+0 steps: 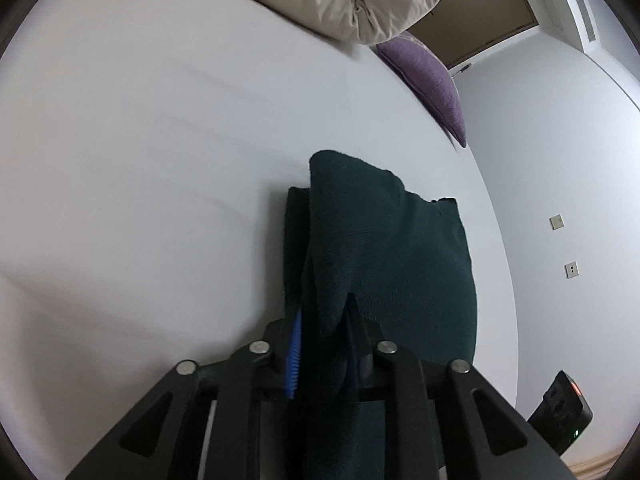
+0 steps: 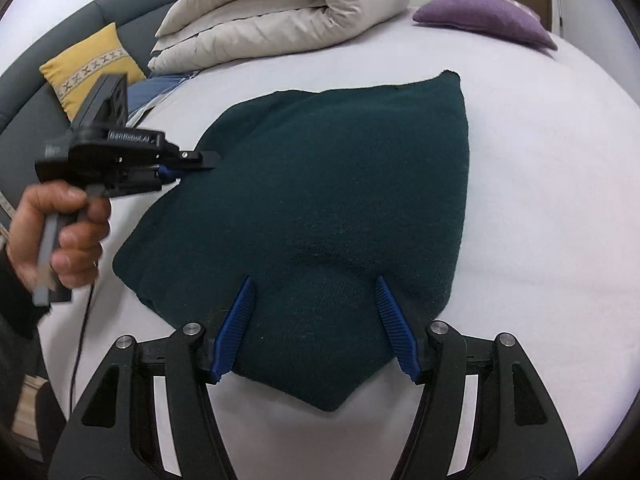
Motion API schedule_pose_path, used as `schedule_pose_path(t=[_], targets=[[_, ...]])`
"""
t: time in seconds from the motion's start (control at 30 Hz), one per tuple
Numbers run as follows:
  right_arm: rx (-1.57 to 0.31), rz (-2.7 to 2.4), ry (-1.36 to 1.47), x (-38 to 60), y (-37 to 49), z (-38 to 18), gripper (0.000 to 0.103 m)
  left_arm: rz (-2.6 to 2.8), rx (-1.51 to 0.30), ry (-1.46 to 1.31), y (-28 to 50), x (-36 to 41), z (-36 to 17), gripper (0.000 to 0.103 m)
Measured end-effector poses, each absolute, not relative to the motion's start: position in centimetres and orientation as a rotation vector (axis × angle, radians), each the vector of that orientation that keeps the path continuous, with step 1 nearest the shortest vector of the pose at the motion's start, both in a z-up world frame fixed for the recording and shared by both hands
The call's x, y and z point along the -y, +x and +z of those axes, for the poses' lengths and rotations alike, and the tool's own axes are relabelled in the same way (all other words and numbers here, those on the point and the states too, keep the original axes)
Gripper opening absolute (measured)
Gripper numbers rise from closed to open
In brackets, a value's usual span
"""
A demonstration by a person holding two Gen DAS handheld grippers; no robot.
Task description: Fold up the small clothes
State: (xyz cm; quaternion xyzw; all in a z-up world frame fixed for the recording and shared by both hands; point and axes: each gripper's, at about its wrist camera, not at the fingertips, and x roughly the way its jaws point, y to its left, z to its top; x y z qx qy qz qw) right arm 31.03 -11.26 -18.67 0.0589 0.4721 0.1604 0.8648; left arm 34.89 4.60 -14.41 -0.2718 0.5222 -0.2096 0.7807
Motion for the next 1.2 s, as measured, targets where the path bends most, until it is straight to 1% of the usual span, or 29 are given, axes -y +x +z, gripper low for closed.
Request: schedule_pose_path(t=[0.03,0.13,0.17,0.2,0.23,0.27,0.3,0.37,0.53,0.6,0.63,0.67,0.73,0.77,0.8,0.87,0.97,1.07,1.13,1.2], targets=[[-0.999,0.341,0.133,11.8,31.1,-18.6,0.061,-0.461,-1.128,-0.574,34.6,-4.4,-14.1,0.022],[-1.015,0.324,0.142,12.5,31.7,-18.5,0.053,-0.461,-1.126,-0.509,33.6,-3.1,-13.3,0.022],[-1.022,0.313,0.151,12.5,32.5,-18.2,0.045,-0.454,-1.123,-0.492,33.4,-2.5,-13.0,0.023],[-1.032,0.303,0.159,12.9,32.7,-18.3,0.043,-0.449,-1.12,-0.483,33.3,-2.2,-12.8,0.025],[-1.045,0.296,0.166,13.4,33.7,-18.0,0.042,-0.453,-1.115,-0.473,32.9,-1.9,-12.6,0.026],[-1.054,0.293,0.169,13.6,33.7,-18.2,0.04,-0.452,-1.111,-0.464,32.7,-1.6,-12.5,0.03],[-1.07,0.288,0.163,13.8,33.6,-18.4,0.04,-0.431,-1.106,-0.445,32.3,-1.4,-12.4,0.039],[-1.089,0.286,0.15,14.0,33.5,-18.9,0.04,-0.39,-1.087,-0.428,31.9,-1.6,-12.2,0.045],[-1.128,0.307,0.244,15.7,33.7,-20.3,0.04,-0.313,-1.072,-0.42,32.1,-1.4,-11.9,0.046],[-1.134,0.307,0.241,15.8,33.6,-20.5,0.04,-0.244,-1.007,-0.349,31.8,-1.9,-10.3,0.045],[-1.143,0.304,0.251,15.8,33.6,-20.5,0.04,-0.212,-0.939,-0.298,31.2,-1.4,-8.5,0.045],[-1.15,0.304,0.264,15.9,33.5,-20.3,0.04,-0.214,-0.904,-0.28,30.9,-1.5,-8.0,0.045],[-1.143,0.314,0.318,16.2,33.3,-19.2,0.04,-0.235,-0.83,-0.23,30.9,0.1,-6.0,0.046],[-1.116,0.328,0.352,16.4,33.1,-18.2,0.04,-0.244,-0.816,-0.215,31.1,0.8,-5.8,0.049],[-1.078,0.347,0.384,16.8,33.2,-17.3,0.04,-0.26,-0.809,-0.192,31.8,2.1,-5.9,0.05],[-1.0,0.391,0.482,17.8,34.0,-15.5,0.04,-0.268,-0.841,-0.16,34.1,4.4,-7.4,0.05],[-0.947,0.463,0.626,18.5,37.8,-14.6,0.04,-0.241,-0.898,-0.095,37.4,6.2,-10.0,0.05],[-0.967,0.517,0.725,18.2,42.7,-15.8,0.042,-0.204,-0.941,-0.053,39.5,6.2,-12.9,0.051],[-1.023,0.528,0.77,17.5,46.5,-17.9,0.042,-0.2,-0.889,-0.009,39.3,6.3,-13.8,0.054],[-1.054,0.485,0.793,17.5,49.9,-20.5,0.037,-0.21,-0.863,0.0,39.0,6.3,-14.1,0.057]])
